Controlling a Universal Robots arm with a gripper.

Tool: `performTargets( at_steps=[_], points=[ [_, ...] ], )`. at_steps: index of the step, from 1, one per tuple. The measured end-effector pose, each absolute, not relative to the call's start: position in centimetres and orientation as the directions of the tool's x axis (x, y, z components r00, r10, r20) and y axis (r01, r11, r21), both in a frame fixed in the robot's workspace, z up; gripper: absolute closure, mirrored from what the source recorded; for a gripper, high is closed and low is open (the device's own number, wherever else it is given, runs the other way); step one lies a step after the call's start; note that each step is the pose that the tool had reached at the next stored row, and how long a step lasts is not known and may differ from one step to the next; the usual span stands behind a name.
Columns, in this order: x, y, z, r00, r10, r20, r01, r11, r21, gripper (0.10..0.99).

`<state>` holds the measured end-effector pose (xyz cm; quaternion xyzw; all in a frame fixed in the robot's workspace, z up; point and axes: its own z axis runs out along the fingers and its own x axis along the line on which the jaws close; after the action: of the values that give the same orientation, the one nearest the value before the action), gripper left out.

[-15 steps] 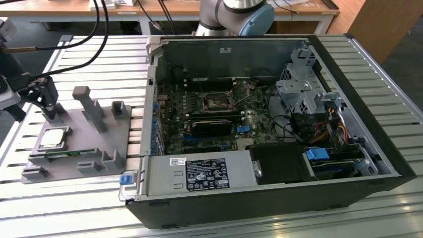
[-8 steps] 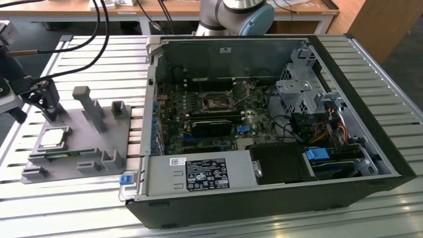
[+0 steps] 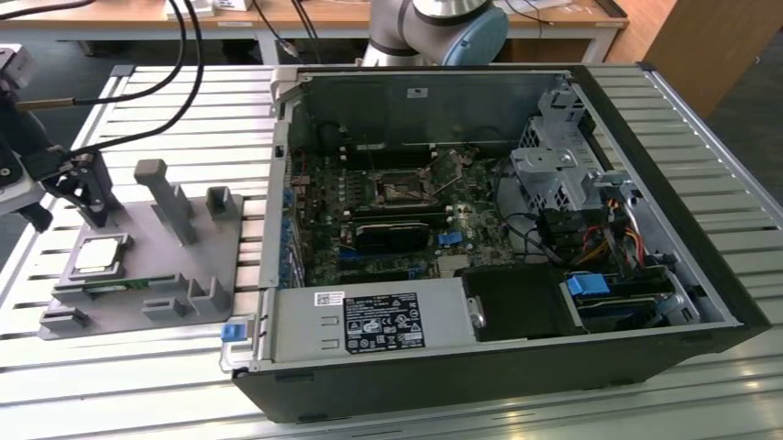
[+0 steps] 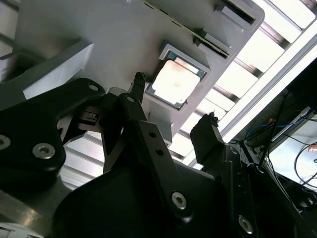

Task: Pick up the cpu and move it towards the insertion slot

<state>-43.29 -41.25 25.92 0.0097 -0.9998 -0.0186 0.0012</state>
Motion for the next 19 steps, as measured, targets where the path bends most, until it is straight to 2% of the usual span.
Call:
performTargets(
  at_steps=[19],
  points=[
    [-43.5, -41.4, 24.3, -1.0, -0.019, 0.002, -0.019, 0.999, 0.037, 0.439]
  ],
)
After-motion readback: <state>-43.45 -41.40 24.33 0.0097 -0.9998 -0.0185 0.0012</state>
